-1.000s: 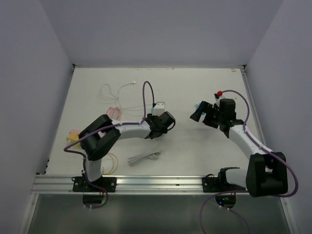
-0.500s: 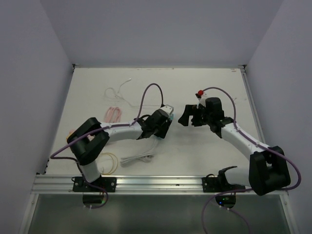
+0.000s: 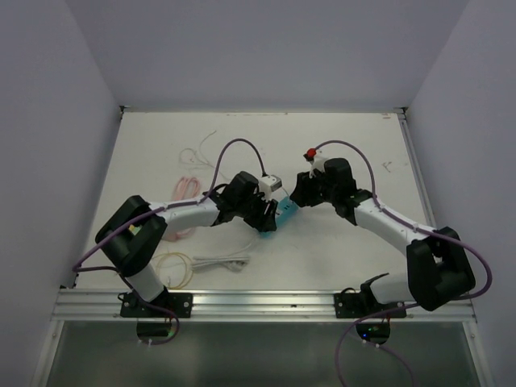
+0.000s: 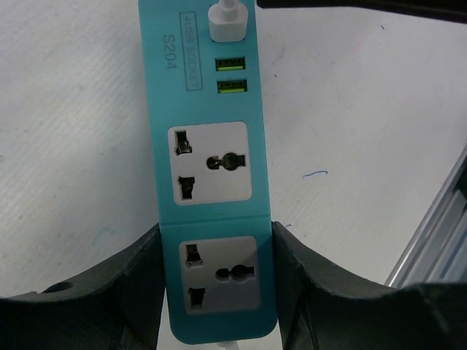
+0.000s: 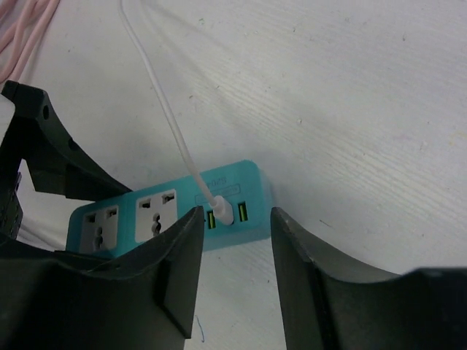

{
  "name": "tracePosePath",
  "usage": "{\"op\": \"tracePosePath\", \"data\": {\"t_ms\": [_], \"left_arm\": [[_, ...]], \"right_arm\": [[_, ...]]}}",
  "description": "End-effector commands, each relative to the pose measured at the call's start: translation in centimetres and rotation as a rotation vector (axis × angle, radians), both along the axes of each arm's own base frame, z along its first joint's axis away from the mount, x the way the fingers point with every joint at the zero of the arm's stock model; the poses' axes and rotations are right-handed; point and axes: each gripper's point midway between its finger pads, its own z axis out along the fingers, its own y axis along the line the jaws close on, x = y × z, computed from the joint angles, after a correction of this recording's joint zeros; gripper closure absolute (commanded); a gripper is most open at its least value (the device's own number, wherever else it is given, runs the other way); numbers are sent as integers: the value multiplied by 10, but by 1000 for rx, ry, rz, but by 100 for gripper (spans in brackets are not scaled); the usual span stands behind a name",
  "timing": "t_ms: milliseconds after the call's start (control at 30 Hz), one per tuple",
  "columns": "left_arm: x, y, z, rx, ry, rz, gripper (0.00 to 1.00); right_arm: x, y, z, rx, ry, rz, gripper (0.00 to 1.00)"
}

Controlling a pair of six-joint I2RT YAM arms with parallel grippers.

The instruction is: Pull the plug off the socket

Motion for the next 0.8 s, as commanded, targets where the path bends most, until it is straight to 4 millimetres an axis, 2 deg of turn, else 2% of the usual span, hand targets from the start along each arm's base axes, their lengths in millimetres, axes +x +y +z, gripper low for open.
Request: {"op": "tracePosePath", "data": {"t_ms": [0,200,433,767], "left_arm": [[-9,-19,25,-170,17,-102,100],[-4,-15,17,-182,66,-54,100],[2,-10,2,-157,115,7,100],[8,-6,3,-156,121,34,100]], "right_arm": [[18,14,24,11,-112,40,57],[13,23,6,-11,-71,88,64],[1,28,-5,-10,-45,121,65],[-7,31,-33,-33,14,143,66]]}}
